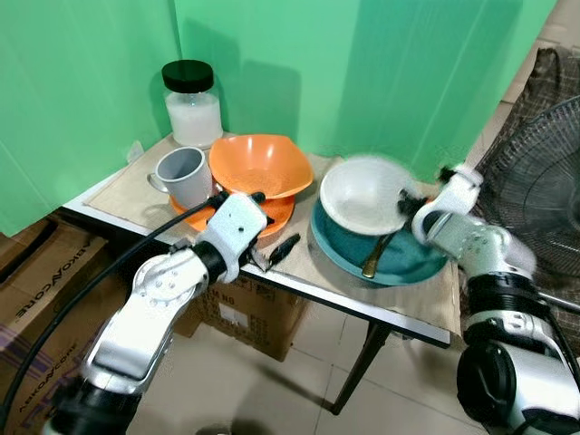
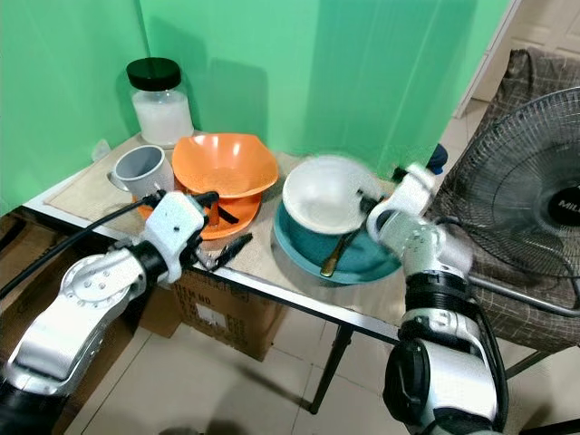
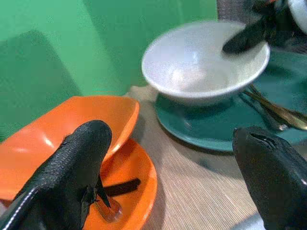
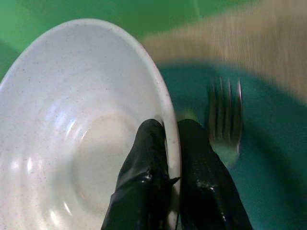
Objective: Setting the table
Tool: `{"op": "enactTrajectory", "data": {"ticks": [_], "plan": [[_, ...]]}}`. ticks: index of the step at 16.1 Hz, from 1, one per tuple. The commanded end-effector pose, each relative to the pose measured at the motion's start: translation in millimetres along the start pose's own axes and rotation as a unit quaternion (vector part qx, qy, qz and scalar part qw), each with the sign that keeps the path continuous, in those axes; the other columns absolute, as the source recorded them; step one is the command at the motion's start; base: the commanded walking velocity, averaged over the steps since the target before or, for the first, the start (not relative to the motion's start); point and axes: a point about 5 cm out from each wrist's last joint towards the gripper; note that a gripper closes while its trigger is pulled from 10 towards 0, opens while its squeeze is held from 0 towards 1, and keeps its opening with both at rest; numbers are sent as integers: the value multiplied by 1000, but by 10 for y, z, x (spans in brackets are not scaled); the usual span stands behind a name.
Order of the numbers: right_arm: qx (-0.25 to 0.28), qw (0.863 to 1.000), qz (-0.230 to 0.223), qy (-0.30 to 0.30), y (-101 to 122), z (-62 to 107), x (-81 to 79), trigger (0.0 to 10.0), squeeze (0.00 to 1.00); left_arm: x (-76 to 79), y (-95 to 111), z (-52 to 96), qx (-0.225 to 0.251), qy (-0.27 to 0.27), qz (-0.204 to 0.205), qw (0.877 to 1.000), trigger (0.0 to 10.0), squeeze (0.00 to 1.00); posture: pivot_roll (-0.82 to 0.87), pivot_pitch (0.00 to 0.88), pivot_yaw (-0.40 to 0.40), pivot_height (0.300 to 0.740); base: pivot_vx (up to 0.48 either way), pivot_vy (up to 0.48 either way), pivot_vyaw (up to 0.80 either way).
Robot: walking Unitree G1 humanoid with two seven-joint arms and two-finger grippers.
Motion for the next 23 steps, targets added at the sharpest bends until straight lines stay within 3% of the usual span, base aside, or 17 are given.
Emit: {"op": "enactTrajectory", "data": {"ticks": [1,2,3,4,6,7,9,12,14,16,18,21,23], "plan": [[72,996,14,47,253,122,-154,0,0,-53,33,-10,7,14,-5,1000,10000,184,72,0,-44,740,0,0,0],[109,991,41,66,322,222,-229,4235,0,-71,50,-15,12,21,-2,1000,10000,184,75,0,-44,740,0,0,0],[129,987,52,80,346,283,-267,10000,0,-78,57,-17,15,26,0,1000,10000,188,75,0,-43,740,0,0,0],[166,978,80,102,368,400,-320,10000,0,-85,60,-18,16,34,3,999,10000,188,76,0,-44,740,0,0,0],[217,962,73,146,343,620,-394,10000,0,-80,46,-2,17,46,11,999,10000,188,77,0,-46,740,0,0,0],[260,945,120,159,343,741,-422,10000,0,-68,42,10,16,50,14,999,10000,188,78,0,-47,740,0,0,0],[290,932,74,203,271,944,-473,10000,0,-43,40,24,15,51,19,998,10000,188,80,0,-44,740,0,0,0],[296,932,65,199,202,992,-440,10000,0,-42,51,19,17,52,20,998,10000,188,82,0,-41,740,0,0,0],[291,931,29,218,129,1000,-432,10000,0,-47,47,26,16,53,21,998,10000,188,82,0,-41,740,0,0,0],[286,931,30,224,90,1015,-421,10000,0,-42,46,34,15,55,22,998,10000,184,82,0,-41,740,0,0,0],[257,943,88,190,-32,1027,-324,10000,0,-21,20,74,9,73,34,997,10000,184,78,0,-47,740,0,0,0],[211,932,223,194,-255,1214,-134,10000,0,-34,-39,148,-8,121,55,991,10000,180,59,0,-38,740,0,0,0],[197,933,245,176,-322,1241,-51,10000,0,-30,-43,159,-10,133,61,989,10000,188,53,0,-38,740,0,0,0]]}}
Point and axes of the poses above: a point about 5 cm out from each wrist's last joint towards the gripper, its own z axis pointing back from the gripper into the wrist, its own y axis along the axis of the wrist's last joint, x = y × z, and after that the axes turned 11 degrees about -z, right-handed
